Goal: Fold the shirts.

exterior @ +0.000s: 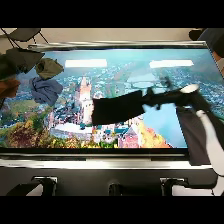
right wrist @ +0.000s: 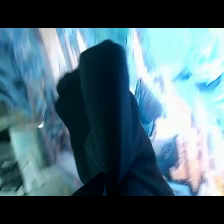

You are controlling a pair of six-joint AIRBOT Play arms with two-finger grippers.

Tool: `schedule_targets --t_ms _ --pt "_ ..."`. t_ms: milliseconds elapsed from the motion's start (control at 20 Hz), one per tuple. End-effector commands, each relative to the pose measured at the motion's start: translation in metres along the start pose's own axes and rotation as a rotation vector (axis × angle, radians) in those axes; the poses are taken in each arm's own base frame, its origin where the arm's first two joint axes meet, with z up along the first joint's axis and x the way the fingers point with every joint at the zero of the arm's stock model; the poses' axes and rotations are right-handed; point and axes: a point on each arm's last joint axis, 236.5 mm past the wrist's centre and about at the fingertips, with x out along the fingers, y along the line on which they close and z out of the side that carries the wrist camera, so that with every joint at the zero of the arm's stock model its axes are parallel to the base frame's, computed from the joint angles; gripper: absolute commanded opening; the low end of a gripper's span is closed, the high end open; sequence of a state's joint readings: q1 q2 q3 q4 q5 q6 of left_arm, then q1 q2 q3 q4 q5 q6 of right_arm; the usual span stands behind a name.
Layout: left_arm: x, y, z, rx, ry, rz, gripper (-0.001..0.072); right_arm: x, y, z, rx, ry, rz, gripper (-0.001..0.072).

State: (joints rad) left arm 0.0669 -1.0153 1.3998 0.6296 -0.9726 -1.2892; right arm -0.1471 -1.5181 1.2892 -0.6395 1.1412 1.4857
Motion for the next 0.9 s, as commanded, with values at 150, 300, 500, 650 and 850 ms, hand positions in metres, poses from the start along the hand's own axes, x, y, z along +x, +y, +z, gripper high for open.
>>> schedule_targets --t_ms 150,300,500,650,850 --pt "0.000 0.000 -0.001 0.056 0.005 -0.001 0.0035 -0.215 -0.064 0.073 0.166 -0.410 -0.294 0.0048" --pt "0.000 0.000 -0.002 0.056 0.008 -0.002 0.0035 -0.272 -0.086 0.059 0.247 -0.474 -0.322 0.0049" --pt "0.000 0.000 -0.002 0.056 0.008 -0.002 0.0035 -0.330 -0.106 0.043 0.381 -0.600 -0.350 0.0049" --pt "0.000 0.000 -0.002 0.061 0.007 -0.002 0.0035 -0.359 -0.108 0.026 0.438 -0.660 -0.362 0.0049" --pt "0.000 0.000 -0.002 0.063 0.007 -0.002 0.0035 -0.362 -0.134 -0.039 0.565 -0.496 -0.523 0.0049"
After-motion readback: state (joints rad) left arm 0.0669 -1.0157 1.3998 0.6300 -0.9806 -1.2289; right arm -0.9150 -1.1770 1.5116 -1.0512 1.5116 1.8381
